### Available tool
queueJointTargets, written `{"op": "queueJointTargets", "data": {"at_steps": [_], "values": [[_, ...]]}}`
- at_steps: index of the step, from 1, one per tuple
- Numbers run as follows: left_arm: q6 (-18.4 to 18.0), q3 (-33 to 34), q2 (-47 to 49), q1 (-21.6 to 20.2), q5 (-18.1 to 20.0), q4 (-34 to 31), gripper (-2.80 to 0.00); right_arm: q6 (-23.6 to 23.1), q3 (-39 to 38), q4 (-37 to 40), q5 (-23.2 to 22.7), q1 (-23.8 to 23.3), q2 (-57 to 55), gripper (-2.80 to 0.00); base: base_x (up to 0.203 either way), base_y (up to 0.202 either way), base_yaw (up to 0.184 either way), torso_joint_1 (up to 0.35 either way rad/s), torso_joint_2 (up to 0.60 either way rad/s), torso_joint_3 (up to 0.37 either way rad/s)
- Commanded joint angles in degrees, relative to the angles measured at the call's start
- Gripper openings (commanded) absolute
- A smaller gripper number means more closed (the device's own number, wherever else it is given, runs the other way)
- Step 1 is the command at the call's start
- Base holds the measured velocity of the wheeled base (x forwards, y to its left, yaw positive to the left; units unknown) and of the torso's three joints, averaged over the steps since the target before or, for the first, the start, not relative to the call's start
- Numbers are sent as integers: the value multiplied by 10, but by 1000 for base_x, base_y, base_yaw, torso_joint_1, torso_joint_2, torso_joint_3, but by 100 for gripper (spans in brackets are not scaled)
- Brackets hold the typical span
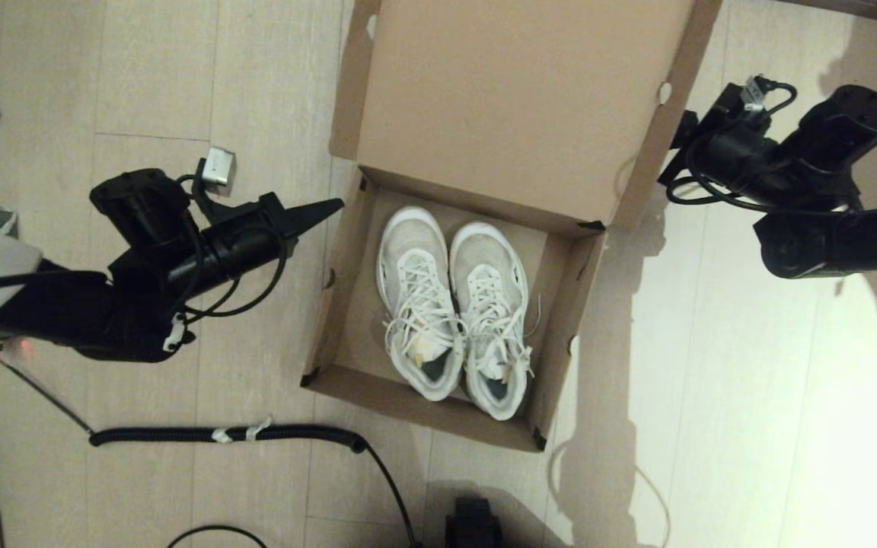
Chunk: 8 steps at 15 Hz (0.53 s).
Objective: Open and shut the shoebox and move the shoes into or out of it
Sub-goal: Close the shoe box
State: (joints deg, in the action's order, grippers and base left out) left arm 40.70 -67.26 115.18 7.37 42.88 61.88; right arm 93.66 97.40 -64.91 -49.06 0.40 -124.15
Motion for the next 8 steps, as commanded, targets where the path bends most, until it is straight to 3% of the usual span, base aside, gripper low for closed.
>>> {"op": "queueJointTargets", "data": {"at_steps": [1, 6, 8], "values": [[2, 53, -53, 4, 5, 6, -280, 12, -8, -5, -3, 1, 18, -280, 0, 0, 0, 0, 0, 0], [1, 78, -53, 6, 2, 43, -280, 42, -44, -21, -11, 3, 42, -280, 0, 0, 0, 0, 0, 0], [0, 78, -56, 5, 0, 43, -280, 82, -65, -36, -20, 3, 58, -280, 0, 0, 0, 0, 0, 0]]}}
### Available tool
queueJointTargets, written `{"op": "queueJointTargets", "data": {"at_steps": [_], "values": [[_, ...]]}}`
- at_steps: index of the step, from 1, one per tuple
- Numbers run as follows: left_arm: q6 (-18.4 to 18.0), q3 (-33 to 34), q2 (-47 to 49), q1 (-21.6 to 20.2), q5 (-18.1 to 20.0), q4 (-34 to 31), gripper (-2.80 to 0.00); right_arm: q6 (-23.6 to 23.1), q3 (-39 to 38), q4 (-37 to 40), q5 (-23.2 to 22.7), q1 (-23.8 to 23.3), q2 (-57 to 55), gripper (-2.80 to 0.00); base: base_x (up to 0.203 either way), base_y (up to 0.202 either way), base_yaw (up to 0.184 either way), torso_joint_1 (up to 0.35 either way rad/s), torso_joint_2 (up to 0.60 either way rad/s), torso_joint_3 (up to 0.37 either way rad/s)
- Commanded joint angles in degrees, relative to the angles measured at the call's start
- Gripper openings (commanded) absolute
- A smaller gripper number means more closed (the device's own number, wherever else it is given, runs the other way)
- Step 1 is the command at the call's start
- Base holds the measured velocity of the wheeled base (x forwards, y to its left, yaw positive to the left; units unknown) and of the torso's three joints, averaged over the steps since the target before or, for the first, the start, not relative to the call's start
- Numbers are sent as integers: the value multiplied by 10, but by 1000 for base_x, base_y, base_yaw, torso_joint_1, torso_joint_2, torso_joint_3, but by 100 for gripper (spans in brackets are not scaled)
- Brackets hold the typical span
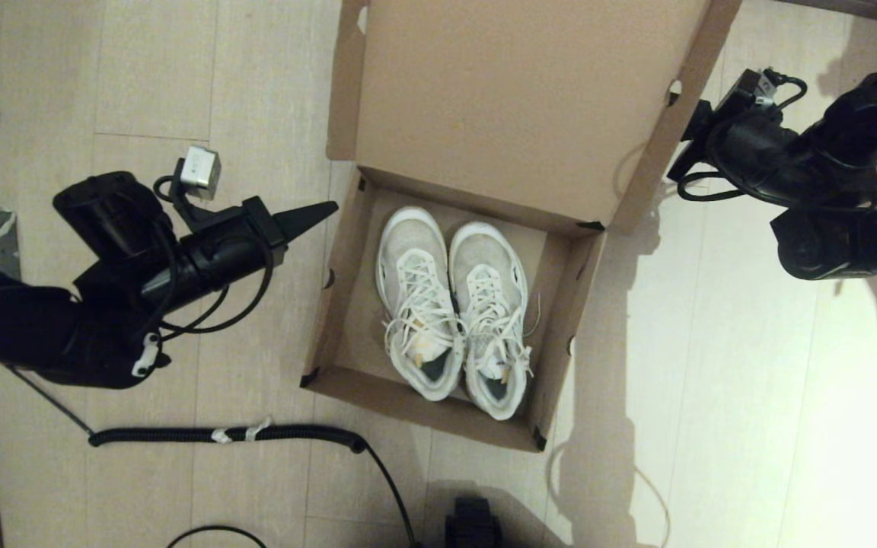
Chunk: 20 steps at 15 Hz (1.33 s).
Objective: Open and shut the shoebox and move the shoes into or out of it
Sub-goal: Close the shoe box
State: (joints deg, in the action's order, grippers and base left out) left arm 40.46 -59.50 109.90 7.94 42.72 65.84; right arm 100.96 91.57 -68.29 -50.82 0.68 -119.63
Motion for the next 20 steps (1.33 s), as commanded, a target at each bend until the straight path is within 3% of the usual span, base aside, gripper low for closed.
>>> {"op": "queueJointTargets", "data": {"at_steps": [1, 4, 9, 12, 16, 20], "values": [[2, 0, -5, 0, 2, 3, -280, 33, -16, -23, -10, 1, 17, -280, 0, 0, 0, 0, 0, 0], [2, 0, -8, 0, 2, 3, -280, 80, -44, -51, -29, 6, 36, -280, 0, 0, 0, 0, 0, 0], [2, 0, -18, 0, 2, 3, -280, 93, -99, -58, -58, 22, 72, -280, 0, 0, 0, 0, 0, 0], [2, -1, -30, -2, 1, 2, -280, 155, -144, -112, -68, 22, 100, -280, 0, 0, 0, 0, 0, 0], [2, -1, -48, -4, -2, -3, -280, 174, -211, -129, -87, 22, 156, -280, 0, 0, 0, 0, 0, 0], [2, -1, -53, -6, -4, -4, -280, 238, -301, -189, -107, 23, 206, -280, 0, 0, 0, 0, 0, 0]]}}
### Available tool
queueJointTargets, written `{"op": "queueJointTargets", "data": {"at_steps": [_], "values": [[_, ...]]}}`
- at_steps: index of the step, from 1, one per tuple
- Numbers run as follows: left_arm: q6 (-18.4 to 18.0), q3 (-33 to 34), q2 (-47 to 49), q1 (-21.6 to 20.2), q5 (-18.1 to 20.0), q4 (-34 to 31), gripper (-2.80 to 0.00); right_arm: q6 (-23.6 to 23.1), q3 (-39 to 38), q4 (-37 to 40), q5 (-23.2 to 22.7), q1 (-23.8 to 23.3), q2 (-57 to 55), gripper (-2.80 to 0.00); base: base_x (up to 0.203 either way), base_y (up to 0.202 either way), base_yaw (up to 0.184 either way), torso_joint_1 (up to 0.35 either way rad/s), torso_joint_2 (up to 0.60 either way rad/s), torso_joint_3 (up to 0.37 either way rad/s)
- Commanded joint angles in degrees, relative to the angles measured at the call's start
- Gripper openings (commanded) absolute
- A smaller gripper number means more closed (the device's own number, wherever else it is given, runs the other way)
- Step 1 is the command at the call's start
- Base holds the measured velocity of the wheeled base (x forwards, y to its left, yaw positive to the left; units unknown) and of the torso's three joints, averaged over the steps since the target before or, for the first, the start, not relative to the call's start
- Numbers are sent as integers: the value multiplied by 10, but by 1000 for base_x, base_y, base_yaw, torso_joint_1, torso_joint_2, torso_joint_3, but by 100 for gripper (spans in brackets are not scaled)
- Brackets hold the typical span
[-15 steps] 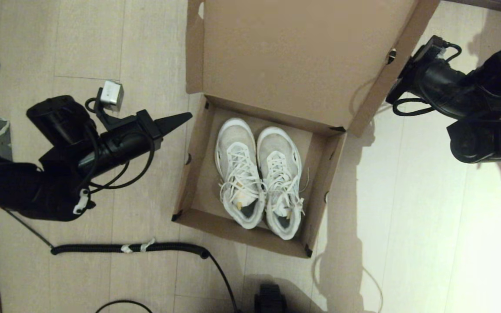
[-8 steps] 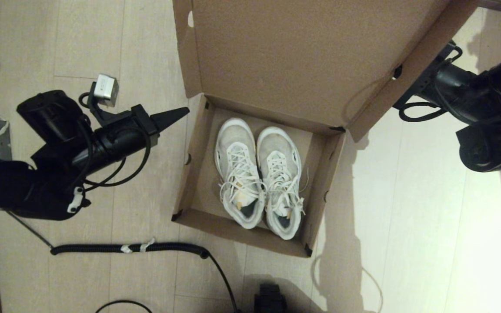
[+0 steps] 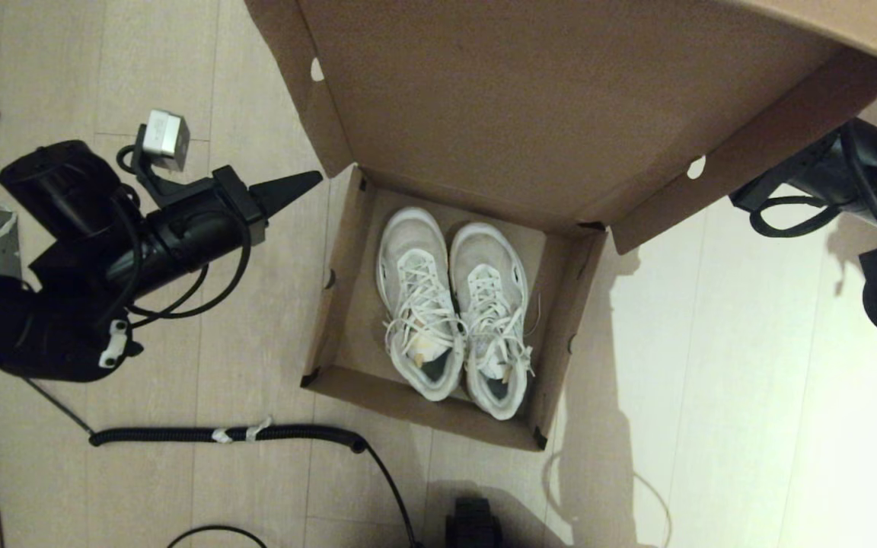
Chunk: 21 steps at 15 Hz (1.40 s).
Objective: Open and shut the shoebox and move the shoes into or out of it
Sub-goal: Close the shoe box
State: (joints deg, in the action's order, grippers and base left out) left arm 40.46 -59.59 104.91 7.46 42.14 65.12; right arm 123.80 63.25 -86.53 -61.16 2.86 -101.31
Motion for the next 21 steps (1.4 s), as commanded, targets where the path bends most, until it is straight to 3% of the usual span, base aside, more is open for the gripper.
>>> {"op": "queueJointTargets", "data": {"at_steps": [1, 5, 12, 19, 21], "values": [[2, -1, -3, -4, 2, 4, -280, 19, -41, -9, -6, 1, 38, -280, 0, 0, 0, 0, 0, 0], [2, -29, 8, -28, 2, 1, -280, 27, -118, -11, -36, 4, 98, -280, 0, 0, 0, 0, 0, 0], [2, -143, 1, -80, -1, -57, -280, 55, -223, -11, -60, 76, 143, -280, 0, 0, 0, 0, 0, 0], [3, -265, -46, -74, 0, -194, -280, 53, -240, -11, -73, 89, 168, -280, 0, 0, 0, 0, 0, 0], [2, -235, -47, -66, -1, -217, -280, 29, -225, -11, -76, 81, 140, -280, 0, 0, 0, 0, 0, 0]]}}
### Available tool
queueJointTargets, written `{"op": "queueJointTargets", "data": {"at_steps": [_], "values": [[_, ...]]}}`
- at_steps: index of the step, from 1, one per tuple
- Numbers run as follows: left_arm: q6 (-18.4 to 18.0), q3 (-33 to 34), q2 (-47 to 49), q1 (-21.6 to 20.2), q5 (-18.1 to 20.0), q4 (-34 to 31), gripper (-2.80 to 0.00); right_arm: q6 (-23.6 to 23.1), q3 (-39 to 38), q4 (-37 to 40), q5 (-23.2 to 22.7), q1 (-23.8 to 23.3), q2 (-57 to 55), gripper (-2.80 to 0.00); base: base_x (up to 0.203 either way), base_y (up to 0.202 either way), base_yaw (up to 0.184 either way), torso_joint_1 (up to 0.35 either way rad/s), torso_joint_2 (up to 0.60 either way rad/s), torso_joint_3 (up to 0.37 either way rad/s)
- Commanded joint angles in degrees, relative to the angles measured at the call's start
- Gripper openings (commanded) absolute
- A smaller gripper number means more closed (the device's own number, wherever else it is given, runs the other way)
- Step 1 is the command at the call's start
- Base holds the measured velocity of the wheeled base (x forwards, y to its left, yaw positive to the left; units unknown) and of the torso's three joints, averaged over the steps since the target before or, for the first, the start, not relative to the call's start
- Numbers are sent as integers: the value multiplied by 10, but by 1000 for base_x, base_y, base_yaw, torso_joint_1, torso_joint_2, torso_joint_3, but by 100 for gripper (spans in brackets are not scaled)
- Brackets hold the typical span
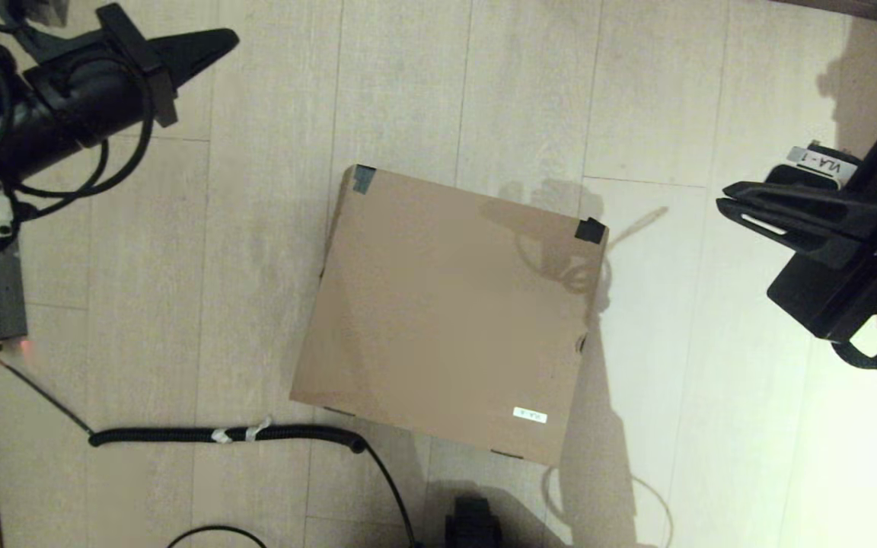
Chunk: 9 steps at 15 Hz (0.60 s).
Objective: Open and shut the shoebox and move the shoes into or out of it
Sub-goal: Close the shoe box
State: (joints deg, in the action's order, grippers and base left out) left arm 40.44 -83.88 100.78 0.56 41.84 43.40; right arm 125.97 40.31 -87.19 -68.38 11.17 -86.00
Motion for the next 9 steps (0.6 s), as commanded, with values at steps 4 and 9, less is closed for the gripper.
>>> {"op": "queueJointTargets", "data": {"at_steps": [4, 9], "values": [[-51, 152, -3, 11, -4, 5, -280, -244, 18, -5, 8, -34, -120, -280, 0, 0, 0, 0, 0, 0], [-88, 193, 7, 22, -16, 20, -280, -540, 28, 0, 164, -60, -178, -280, 0, 0, 0, 0, 0, 0]]}}
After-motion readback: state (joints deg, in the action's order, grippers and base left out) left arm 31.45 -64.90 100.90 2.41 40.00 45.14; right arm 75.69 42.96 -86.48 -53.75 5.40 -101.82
